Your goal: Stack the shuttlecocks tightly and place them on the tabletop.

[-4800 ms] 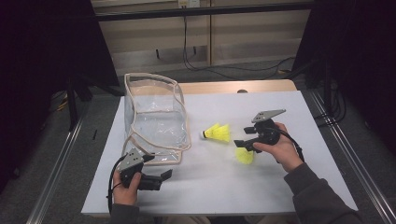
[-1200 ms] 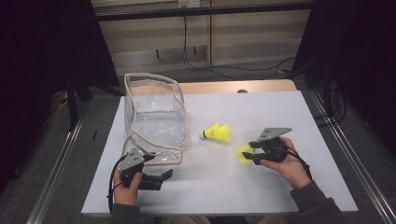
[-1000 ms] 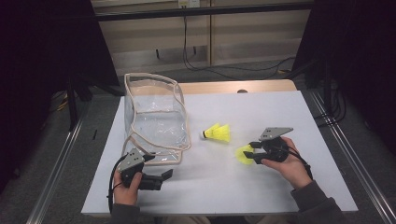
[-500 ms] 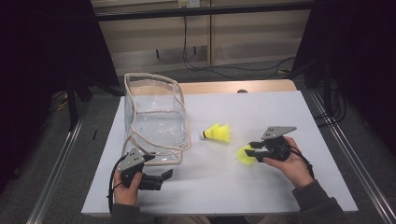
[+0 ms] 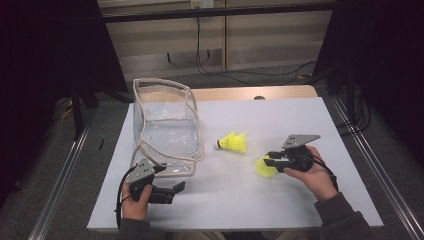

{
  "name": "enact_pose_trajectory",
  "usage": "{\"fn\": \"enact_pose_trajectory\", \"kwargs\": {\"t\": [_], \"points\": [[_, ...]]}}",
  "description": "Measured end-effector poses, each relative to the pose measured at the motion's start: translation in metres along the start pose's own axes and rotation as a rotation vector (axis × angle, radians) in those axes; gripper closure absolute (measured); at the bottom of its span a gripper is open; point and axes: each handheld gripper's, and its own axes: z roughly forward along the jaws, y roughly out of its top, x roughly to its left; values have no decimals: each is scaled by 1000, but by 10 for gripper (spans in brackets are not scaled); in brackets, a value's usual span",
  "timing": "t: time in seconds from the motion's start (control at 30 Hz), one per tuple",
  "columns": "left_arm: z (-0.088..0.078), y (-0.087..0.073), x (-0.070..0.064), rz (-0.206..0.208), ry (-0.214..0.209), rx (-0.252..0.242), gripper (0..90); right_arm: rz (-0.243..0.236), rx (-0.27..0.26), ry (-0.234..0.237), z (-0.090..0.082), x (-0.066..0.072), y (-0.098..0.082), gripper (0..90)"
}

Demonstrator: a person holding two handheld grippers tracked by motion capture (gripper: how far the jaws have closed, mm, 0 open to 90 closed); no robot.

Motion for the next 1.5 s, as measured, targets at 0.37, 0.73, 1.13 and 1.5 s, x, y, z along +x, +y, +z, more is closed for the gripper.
{"fn": "enact_pose_trajectory", "kwargs": {"t": [0.37,0.73,1.13,1.5], "points": [[0,0,0,1,1,-1,41,15,-27,10,-5,-2,1,731],[0,0,0,2,1,2,41,6,-43,21,-8,-2,3,795],[0,0,0,1,0,-1,41,4,-56,67,-11,0,6,875],[0,0,0,2,3,-2,41,3,-59,79,-11,2,7,882]]}}
